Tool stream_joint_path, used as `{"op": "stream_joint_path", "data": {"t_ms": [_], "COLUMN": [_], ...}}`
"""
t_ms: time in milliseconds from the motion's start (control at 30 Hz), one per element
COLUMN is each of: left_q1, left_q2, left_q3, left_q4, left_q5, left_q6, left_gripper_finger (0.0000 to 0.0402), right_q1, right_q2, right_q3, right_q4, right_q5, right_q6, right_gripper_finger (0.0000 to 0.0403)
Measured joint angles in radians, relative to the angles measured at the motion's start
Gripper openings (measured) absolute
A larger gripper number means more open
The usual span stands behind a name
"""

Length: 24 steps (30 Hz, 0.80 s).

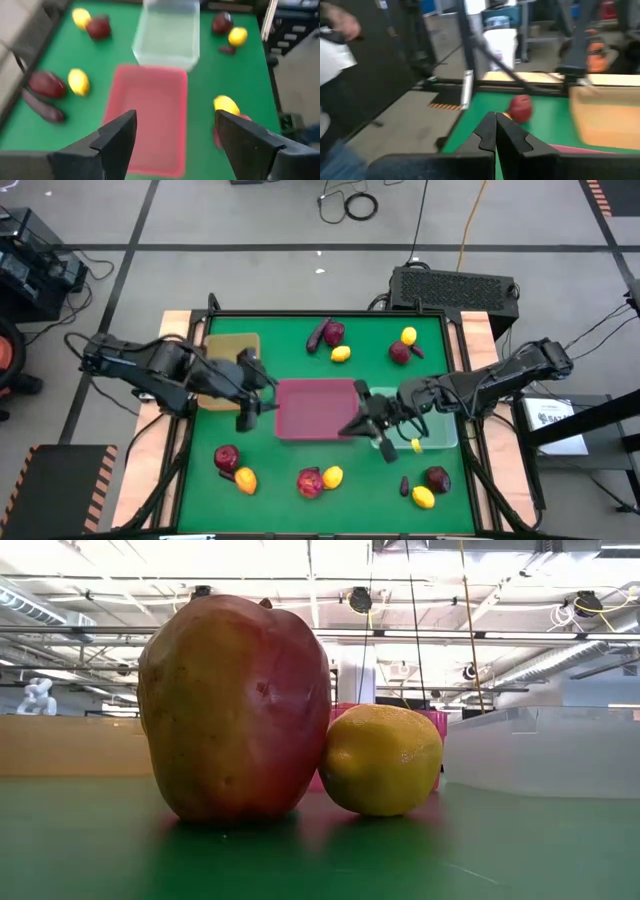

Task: Sort produce into baskets
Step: Put the red apple into the orange bin

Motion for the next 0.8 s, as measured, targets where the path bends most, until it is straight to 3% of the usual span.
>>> {"op": "stream_joint_path", "data": {"t_ms": [133,367,533,800], "left_q1": [-0.077,-0.157,-0.206,-0.234], "left_q2": [0.113,0.223,0.257,0.243], "left_q3": [0.082,0.103,0.094,0.05], "left_q4": [-0.156,-0.371,-0.522,-0.539], "left_q5": [0.005,0.156,0.161,0.179], "left_q6": [-0.045,-0.043,-0.003,0.061], "left_gripper_finger": [0.0273,0.0273,0.0273,0.0273], "right_q1": [0.044,0.091,0.102,0.088], "right_q2": [0.0,0.0,0.0,0.0], "right_q3": [0.0,0.0,0.0,0.0], "right_q4": [-0.004,-0.001,0.009,0.032], "right_q5": [-0.003,0.006,0.172,0.214], "right_q6": [-0.048,-0.065,-0.012,0.011], "right_gripper_finger": [0.0,0.0,0.0,0.0]}}
